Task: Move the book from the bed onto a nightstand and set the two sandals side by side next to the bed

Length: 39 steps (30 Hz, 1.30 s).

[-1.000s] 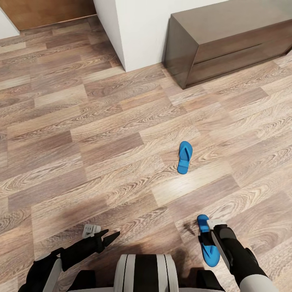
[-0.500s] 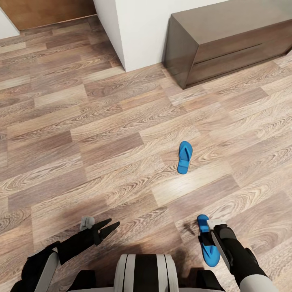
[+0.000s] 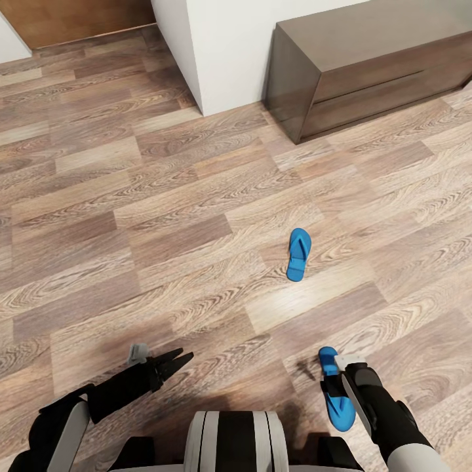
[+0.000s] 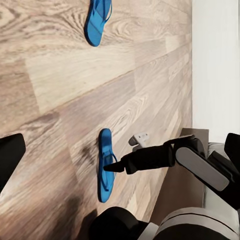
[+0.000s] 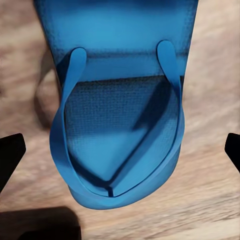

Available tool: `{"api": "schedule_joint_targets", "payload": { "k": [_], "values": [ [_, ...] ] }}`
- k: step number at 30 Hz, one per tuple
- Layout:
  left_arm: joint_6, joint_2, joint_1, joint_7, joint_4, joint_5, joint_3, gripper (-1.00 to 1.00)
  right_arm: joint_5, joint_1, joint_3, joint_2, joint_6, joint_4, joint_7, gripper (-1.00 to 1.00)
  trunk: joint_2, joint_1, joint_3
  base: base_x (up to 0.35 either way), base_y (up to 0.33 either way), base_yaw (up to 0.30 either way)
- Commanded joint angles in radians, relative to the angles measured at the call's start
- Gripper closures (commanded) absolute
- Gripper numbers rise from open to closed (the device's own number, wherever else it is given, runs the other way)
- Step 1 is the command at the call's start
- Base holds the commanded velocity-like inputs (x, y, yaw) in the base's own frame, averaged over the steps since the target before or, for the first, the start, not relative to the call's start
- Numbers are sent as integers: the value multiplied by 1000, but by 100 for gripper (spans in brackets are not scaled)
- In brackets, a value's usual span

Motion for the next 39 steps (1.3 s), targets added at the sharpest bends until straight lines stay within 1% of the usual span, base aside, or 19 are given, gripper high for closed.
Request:
{"api": "schedule_joint_targets", "payload": {
  "k": [1,5,9,20,25,39],
  "values": [
    [6,0,0,-1,-1,4,0,-100,7,0,0,0,5,-1,3,-100,0,0,0,0,0,0],
    [4,0,0,1,-3,4,0,-100,7,0,0,0,4,-1,2,-100,0,0,0,0,0,0],
    [4,0,0,1,-2,3,0,-100,7,0,0,0,4,-1,2,-100,-1,2,-16,0,0,0],
    [3,-2,0,1,-1,3,0,-100,7,0,0,0,4,-1,3,-100,-1,2,-16,0,0,0],
    [3,-2,0,2,-1,2,0,-100,7,0,0,0,5,-1,3,-100,-2,4,-35,0,0,0],
    [3,-3,0,3,-1,2,-1,-100,7,0,0,0,5,-1,3,-100,-2,4,-35,0,0,0]
  ]
}}
